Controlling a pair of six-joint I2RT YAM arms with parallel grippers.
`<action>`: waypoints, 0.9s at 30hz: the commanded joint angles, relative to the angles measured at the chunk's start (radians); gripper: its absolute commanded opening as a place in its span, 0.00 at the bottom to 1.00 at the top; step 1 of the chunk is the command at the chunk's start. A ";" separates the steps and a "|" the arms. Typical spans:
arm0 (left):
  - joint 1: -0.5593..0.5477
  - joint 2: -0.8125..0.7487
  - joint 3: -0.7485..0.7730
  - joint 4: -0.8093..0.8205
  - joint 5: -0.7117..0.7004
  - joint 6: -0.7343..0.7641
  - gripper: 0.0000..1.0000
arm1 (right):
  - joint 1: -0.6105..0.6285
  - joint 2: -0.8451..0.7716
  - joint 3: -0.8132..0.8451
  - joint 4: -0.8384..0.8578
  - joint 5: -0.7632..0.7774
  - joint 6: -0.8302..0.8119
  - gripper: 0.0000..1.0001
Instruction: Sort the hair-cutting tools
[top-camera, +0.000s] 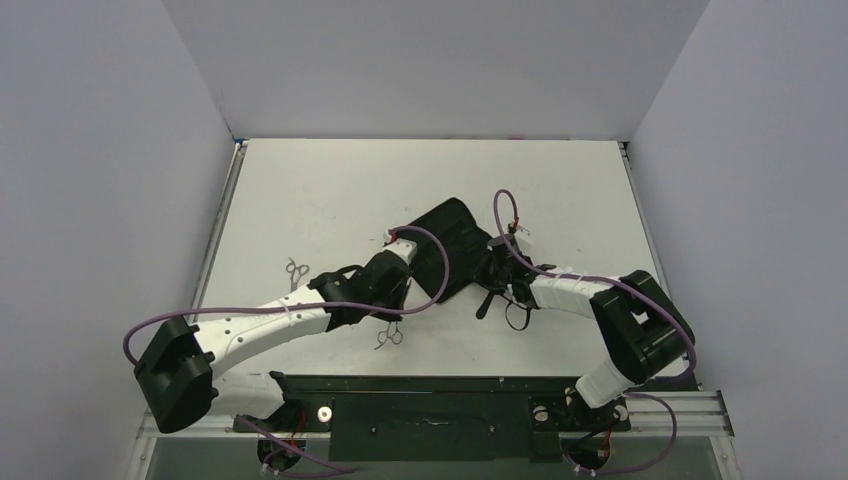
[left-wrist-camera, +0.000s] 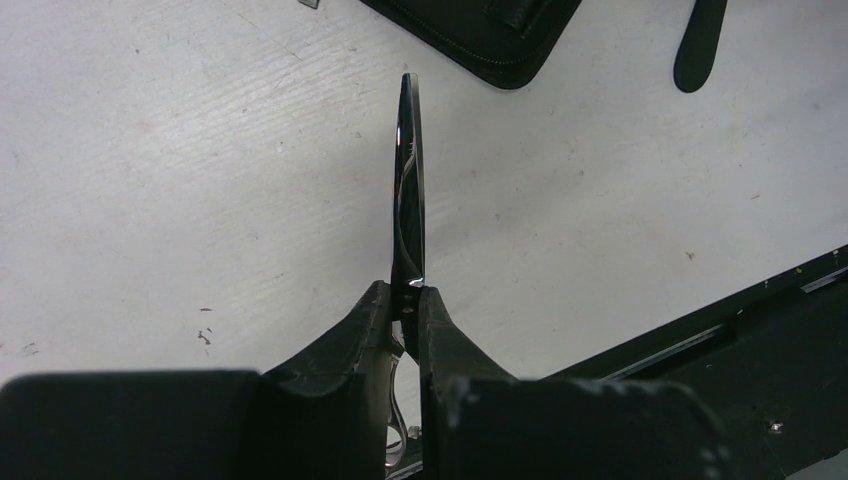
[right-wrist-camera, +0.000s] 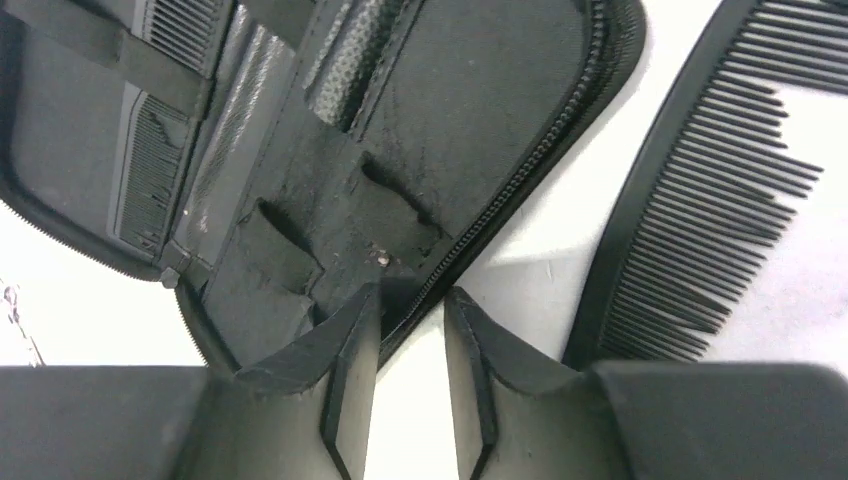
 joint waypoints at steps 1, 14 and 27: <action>-0.002 -0.046 -0.007 0.062 0.009 -0.007 0.00 | -0.004 0.052 0.060 0.008 -0.016 0.013 0.21; -0.005 -0.015 -0.013 0.070 0.046 -0.002 0.00 | 0.099 0.055 0.120 -0.135 0.033 -0.153 0.00; -0.024 0.218 0.210 -0.096 0.026 0.090 0.00 | 0.091 0.021 0.043 -0.117 0.025 -0.199 0.00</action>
